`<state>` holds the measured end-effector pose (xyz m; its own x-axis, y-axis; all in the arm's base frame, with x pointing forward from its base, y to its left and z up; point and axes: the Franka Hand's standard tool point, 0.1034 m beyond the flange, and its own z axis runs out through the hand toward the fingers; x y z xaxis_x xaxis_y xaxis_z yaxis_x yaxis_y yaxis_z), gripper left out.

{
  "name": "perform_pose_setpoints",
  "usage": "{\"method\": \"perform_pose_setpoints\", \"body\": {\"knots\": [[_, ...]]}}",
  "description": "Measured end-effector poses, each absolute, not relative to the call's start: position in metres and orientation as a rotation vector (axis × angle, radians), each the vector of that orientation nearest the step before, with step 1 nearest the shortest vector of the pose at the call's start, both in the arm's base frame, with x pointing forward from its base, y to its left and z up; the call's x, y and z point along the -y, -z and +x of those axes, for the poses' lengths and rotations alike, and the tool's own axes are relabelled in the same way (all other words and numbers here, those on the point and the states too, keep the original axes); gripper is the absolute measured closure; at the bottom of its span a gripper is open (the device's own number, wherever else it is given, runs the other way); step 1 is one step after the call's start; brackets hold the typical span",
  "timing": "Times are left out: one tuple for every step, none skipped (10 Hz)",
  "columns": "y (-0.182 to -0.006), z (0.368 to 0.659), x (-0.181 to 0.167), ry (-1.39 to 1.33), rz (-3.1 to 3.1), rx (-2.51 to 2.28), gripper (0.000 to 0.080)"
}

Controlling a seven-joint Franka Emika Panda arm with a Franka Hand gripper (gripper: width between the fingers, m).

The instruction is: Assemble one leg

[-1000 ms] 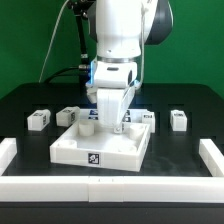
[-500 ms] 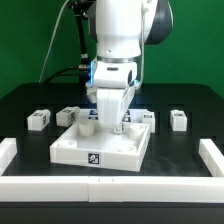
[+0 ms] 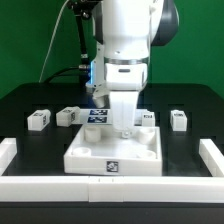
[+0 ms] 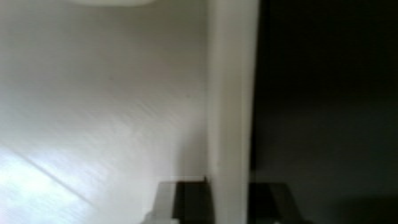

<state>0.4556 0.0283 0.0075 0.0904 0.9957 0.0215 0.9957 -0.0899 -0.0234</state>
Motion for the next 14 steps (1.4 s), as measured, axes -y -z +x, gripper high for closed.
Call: {"method": "perform_pose_setpoints", "body": {"knots": [[-0.008, 0.459, -0.035, 0.009, -2.284, 2.111, 0.0736], [-0.007, 0.459, -0.033, 0.008, -2.289, 2.106, 0.0736], [-0.007, 0.459, -0.033, 0.009, -2.290, 2.105, 0.0736], [-0.007, 0.459, -0.033, 0.009, -2.290, 2.106, 0.0736], [-0.007, 0.459, -0.033, 0.009, -2.290, 2.106, 0.0736], [-0.007, 0.460, -0.034, 0.009, -2.288, 2.108, 0.0736], [-0.007, 0.466, -0.045, 0.023, -2.261, 2.140, 0.0736], [-0.008, 0.474, -0.056, 0.033, -2.240, 2.162, 0.0736], [-0.008, 0.480, -0.066, 0.045, -2.234, 2.169, 0.0736], [-0.009, 0.488, -0.077, 0.056, -2.216, 2.187, 0.0736], [-0.008, 0.494, -0.081, 0.040, -2.194, 2.201, 0.0736], [-0.008, 0.501, -0.083, 0.045, -2.192, 2.207, 0.0736], [-0.007, 0.503, -0.083, 0.038, -2.194, 2.202, 0.0736], [-0.008, 0.503, -0.083, 0.024, -2.201, 2.188, 0.0736]]}}
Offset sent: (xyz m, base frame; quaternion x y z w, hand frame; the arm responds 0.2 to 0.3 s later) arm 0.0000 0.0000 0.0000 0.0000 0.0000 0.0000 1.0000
